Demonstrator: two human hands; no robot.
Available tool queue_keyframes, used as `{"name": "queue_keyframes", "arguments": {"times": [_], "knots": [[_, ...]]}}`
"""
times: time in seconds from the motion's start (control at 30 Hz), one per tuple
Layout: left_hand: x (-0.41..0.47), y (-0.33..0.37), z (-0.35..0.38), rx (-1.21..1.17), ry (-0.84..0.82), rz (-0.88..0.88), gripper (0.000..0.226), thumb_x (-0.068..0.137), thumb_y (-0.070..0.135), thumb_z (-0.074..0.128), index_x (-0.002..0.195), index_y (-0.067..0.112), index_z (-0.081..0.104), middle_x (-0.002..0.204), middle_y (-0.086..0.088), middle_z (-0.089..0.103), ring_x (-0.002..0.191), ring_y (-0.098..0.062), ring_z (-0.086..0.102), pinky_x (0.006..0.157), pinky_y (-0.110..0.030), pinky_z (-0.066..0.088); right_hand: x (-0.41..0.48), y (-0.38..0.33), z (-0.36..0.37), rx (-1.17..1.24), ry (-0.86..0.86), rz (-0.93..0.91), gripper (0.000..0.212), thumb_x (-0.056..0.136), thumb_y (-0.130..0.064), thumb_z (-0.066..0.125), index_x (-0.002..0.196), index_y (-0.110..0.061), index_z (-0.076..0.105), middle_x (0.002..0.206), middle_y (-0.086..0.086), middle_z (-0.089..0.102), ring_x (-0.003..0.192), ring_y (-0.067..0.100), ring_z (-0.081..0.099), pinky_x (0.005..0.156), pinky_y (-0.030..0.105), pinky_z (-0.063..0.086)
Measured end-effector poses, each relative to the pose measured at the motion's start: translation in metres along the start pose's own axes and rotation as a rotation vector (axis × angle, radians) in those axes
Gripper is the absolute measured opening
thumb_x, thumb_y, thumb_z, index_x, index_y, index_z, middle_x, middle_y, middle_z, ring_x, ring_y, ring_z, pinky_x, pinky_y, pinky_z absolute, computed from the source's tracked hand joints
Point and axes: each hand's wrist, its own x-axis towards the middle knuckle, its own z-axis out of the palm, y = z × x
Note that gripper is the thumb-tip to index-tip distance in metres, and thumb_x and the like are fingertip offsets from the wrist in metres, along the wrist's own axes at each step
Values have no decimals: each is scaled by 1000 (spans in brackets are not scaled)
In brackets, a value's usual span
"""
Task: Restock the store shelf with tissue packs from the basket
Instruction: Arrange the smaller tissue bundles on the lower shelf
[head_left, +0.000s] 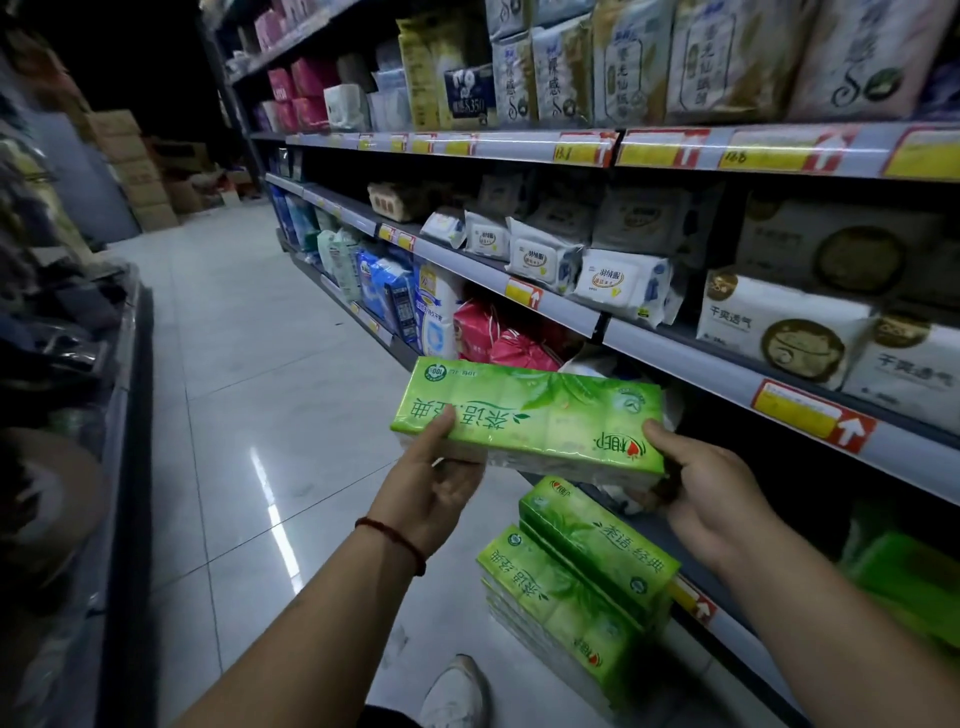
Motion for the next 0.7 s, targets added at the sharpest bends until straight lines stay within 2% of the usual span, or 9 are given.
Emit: {"name": "queue_keyframes", "arguments": {"times": [0.1,0.17,0.27,0.33,0.43,0.5,0.57,0.63,0.7], "knots": [[2,-15,2,279,-40,-106,28,83,23,76,106,9,68,96,-13,74,78,-23,76,92,-41,57,-4,1,4,-13,-27,1,22,97,-17,66,111,0,71,94,14,79,76,31,73,60,36,62],[2,-22,4,319,-84,-143,18,83,18,75,98,9,72,97,-13,74,88,-26,74,100,-44,54,-9,2,7,-37,-68,1,22,98,-15,64,113,0,70,90,13,79,74,28,72,66,38,59],[8,-21,2,270,-56,-85,26,73,15,81,97,9,73,99,-12,73,88,-27,74,88,-41,57,-20,2,13,-71,-150,19,22,96,-11,66,113,2,67,92,16,79,78,32,73,79,48,62],[14,-19,-2,278,17,3,31,78,17,82,106,12,69,94,-6,73,86,-25,73,81,-38,57,-28,5,17,-106,-178,40,25,91,-11,71,112,2,65,93,17,76,76,32,72,88,57,60],[19,-17,-6,238,84,67,28,87,19,78,113,14,69,91,-1,76,89,-24,72,83,-37,56,-37,17,22,-223,-193,72,30,88,-15,76,112,-2,66,85,10,78,75,30,75,95,55,56],[20,-15,-7,238,109,86,33,87,19,77,118,14,68,96,-2,76,89,-23,72,82,-36,56,-39,27,23,-267,-206,126,35,88,-18,77,116,-1,66,91,12,79,84,36,75,89,50,58],[19,-13,-8,245,127,95,30,88,17,75,117,13,67,96,-5,75,82,-23,72,75,-34,59,-34,34,23,-247,-164,149,42,88,-21,78,121,0,64,110,19,76,91,39,75,76,44,61],[17,-9,-8,280,164,99,26,88,15,71,114,13,67,95,-7,71,78,-24,69,72,-34,59,-26,39,20,-229,-55,92,60,85,-27,82,134,-3,56,126,20,68,92,37,75,66,39,63],[17,-6,-11,362,185,104,30,84,20,71,113,12,69,92,-8,68,77,-25,63,74,-36,55,-21,37,17,-257,-4,19,83,78,-37,86,145,-8,47,130,16,63,94,32,73,69,39,61]]}}
